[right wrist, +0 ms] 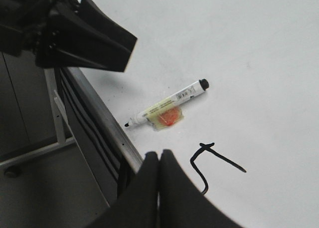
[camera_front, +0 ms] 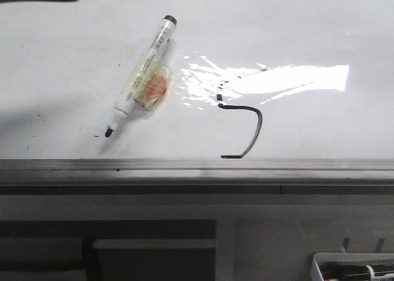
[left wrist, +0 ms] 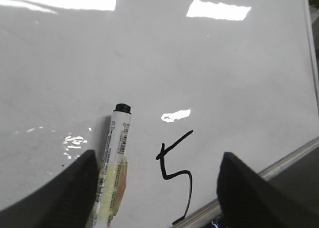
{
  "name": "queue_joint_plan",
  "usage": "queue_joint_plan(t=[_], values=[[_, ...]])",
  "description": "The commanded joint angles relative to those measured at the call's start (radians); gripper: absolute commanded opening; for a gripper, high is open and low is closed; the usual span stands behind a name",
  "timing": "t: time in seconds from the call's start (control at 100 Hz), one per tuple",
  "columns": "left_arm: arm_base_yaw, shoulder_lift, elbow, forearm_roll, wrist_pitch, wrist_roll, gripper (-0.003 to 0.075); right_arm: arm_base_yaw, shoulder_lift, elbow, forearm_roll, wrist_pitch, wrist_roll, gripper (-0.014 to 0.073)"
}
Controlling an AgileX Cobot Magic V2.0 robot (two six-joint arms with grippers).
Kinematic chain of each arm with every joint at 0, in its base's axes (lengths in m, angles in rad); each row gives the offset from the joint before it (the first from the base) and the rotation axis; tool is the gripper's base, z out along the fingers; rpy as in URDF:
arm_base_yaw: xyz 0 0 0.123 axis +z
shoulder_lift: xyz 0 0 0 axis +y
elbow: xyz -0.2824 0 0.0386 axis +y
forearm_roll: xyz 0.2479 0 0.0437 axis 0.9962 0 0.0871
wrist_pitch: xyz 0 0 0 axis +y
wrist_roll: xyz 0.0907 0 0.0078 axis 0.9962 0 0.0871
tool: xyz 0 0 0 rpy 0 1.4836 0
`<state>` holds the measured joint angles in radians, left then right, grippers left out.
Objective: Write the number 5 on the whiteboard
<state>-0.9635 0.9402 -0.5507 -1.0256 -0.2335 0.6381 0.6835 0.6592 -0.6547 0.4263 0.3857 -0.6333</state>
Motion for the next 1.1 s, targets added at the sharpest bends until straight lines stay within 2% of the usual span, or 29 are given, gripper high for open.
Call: queue_joint_plan(t=[0.0, 0.16, 0.26, 0.44, 1.09], values=[[-0.007, -0.095, 0.028, 0.018, -0.050, 0.051, 0.0293, -0.006, -0.068, 0.039, -0.003, -0.116, 0.002, -0.0061], [-0.007, -0.269, 0.152, 0.018, -0.052, 0.057, -0.0022, -0.006, -0.215, 0.212, -0.003, -0.250, 0.002, -0.0061], [-0.007, -0.356, 0.210, 0.018, -0.052, 0.059, -0.0020, -0.006, -0.302, 0.297, -0.003, -0.313, 0.002, -0.0061], [-0.007, -0.446, 0.249, 0.018, -0.052, 0.059, -0.0020, -0.006, -0.400, 0.356, -0.003, -0.311, 0.002, -0.0061], [-0.007, -0.450, 0.260, 0.018, -0.056, 0.059, -0.0020, -0.006, -0.403, 0.358, -0.003, -0.309, 0.002, -0.0061]])
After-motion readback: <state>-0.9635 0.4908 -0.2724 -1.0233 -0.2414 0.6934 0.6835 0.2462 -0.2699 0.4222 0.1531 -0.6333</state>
